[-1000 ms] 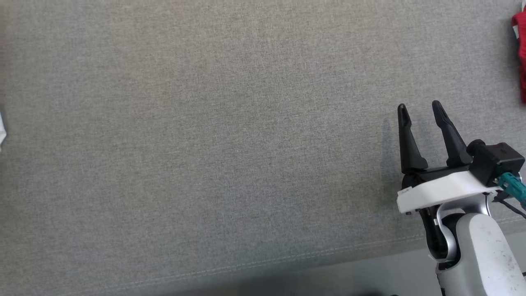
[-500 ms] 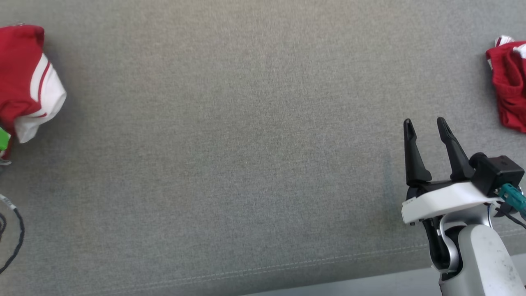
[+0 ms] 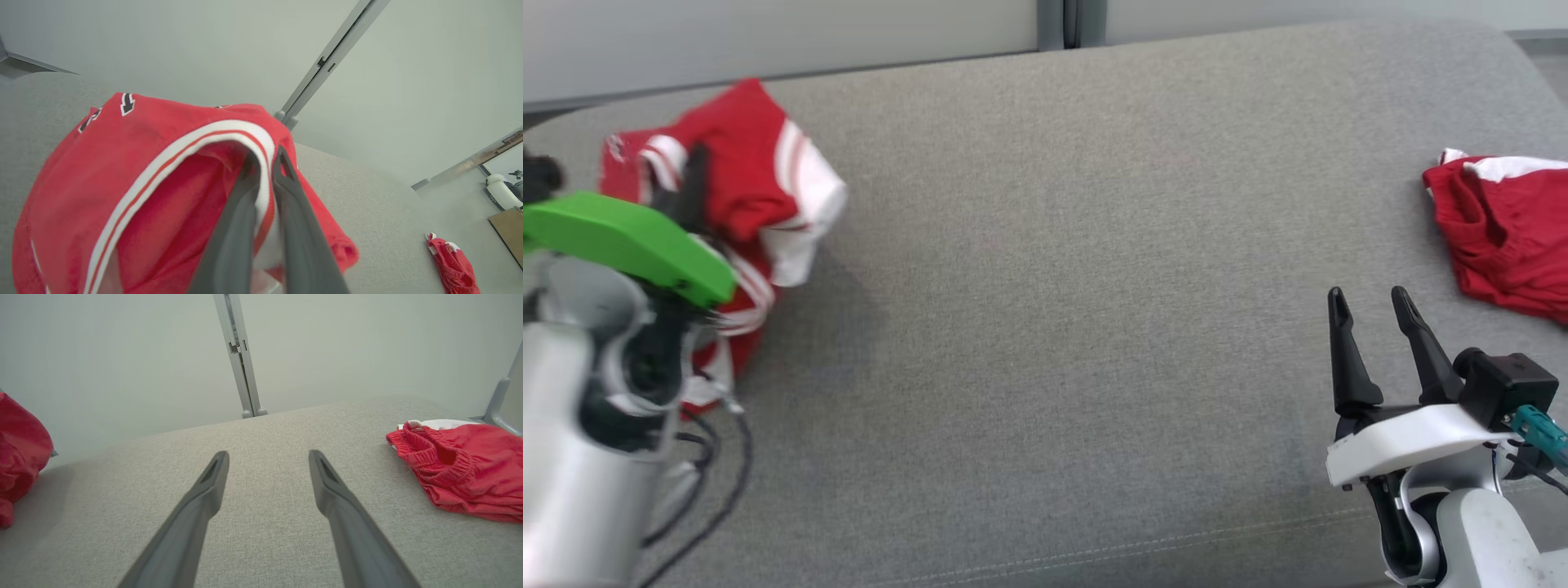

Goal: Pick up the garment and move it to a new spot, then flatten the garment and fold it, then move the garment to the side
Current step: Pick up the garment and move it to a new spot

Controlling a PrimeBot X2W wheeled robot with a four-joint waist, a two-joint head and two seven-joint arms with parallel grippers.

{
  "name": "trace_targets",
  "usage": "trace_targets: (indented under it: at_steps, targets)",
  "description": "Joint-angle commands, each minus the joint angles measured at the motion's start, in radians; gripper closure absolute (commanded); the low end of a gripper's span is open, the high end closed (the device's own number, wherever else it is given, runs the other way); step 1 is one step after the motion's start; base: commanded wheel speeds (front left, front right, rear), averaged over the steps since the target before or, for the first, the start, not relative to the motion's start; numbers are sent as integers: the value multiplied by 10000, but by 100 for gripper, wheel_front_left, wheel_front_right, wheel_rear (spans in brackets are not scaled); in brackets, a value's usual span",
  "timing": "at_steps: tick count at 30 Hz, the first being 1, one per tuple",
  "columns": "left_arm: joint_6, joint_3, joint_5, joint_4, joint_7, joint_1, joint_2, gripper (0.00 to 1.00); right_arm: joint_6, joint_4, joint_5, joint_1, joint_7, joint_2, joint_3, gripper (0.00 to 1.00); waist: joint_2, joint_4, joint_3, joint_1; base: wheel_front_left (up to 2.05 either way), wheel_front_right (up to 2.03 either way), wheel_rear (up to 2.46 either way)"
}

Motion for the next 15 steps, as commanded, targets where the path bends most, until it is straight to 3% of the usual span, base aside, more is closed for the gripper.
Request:
trace_targets:
  at_steps: [1,5,7,15]
  targets:
    - [70,-92,66,-49,-115,154,-242,100,-1,0,36,157,41,-32,-7,0,-1,-296,-370,1,0,0,0]
    - [179,-590,15,339,-695,156,-1652,100,-1,-81,85,310,149,-30,134,0,-1,-686,-563,1,0,0,0]
    - [-94,-956,236,1017,-1217,-98,-2402,100,-1,-160,109,255,235,-30,302,0,-1,-1093,-585,1,0,0,0]
    - [-713,-1379,900,4007,-3013,-1078,-3759,100,-1,-237,227,-6,349,-29,984,0,-1,-2618,-423,1,0,0,0]
